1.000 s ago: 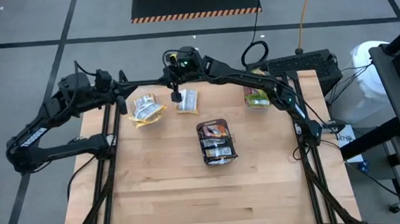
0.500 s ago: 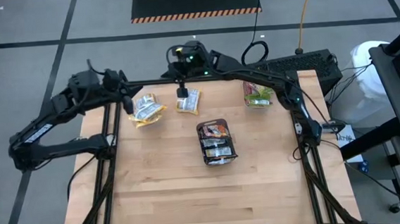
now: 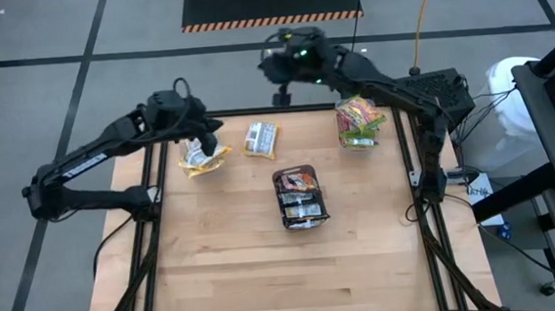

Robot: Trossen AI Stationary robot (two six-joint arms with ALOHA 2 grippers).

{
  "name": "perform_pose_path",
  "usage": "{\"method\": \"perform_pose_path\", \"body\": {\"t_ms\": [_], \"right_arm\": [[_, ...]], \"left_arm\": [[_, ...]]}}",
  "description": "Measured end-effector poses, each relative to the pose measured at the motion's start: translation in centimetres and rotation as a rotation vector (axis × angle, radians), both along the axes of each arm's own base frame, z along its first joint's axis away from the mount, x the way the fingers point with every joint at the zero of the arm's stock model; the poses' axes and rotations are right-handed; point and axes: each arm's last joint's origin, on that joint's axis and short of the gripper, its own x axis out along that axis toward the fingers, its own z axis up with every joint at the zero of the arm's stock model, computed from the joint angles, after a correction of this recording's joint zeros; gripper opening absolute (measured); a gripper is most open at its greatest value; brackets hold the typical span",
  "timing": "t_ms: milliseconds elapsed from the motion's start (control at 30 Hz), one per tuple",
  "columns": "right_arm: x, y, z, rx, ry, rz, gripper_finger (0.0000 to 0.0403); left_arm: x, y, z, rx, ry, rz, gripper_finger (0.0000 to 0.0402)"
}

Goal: Sort Maruchan noodles
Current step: Put the yellow noodle pack into the left transparent bin

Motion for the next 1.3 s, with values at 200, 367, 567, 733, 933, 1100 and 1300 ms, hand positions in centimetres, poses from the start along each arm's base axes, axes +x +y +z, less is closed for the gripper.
{"method": "perform_pose_path", "body": {"t_ms": [200, 367, 567, 733, 933, 1100, 1300], "right_arm": [[-4.6, 0.6, 3.8, -0.020, -0.049, -0.049, 0.0000], [-7.5, 1.8, 6.0, -0.045, -0.078, -0.100, 0.0000], [-9.8, 2.7, 7.8, -0.094, -0.105, -0.193, 0.0000], [-10.9, 3.0, 8.3, -0.115, -0.093, -0.260, 0.0000], [-11.6, 3.2, 8.0, -0.111, -0.038, -0.295, 0.0000], [-11.6, 3.2, 7.8, -0.114, -0.009, -0.290, 0.0000], [-11.7, 3.2, 7.8, -0.130, 0.008, -0.281, 0.0000]], "left_arm": [[2.2, 0.9, -0.7, -0.025, -0.040, -0.072, 0.0014], [3.7, 1.3, -1.6, 0.081, 0.026, -0.168, 0.0028], [5.8, 2.1, -3.9, 0.062, 0.113, -0.204, 0.0048], [7.6, 3.2, -6.5, -0.007, 0.186, -0.192, 0.0056], [9.3, 4.5, -8.6, -0.224, 0.106, -0.011, 0.0056], [10.2, 5.0, -10.6, -0.395, 0.104, 0.123, 0.0056], [10.9, 5.4, -12.7, -0.538, 0.116, 0.247, 0.0056]]}}
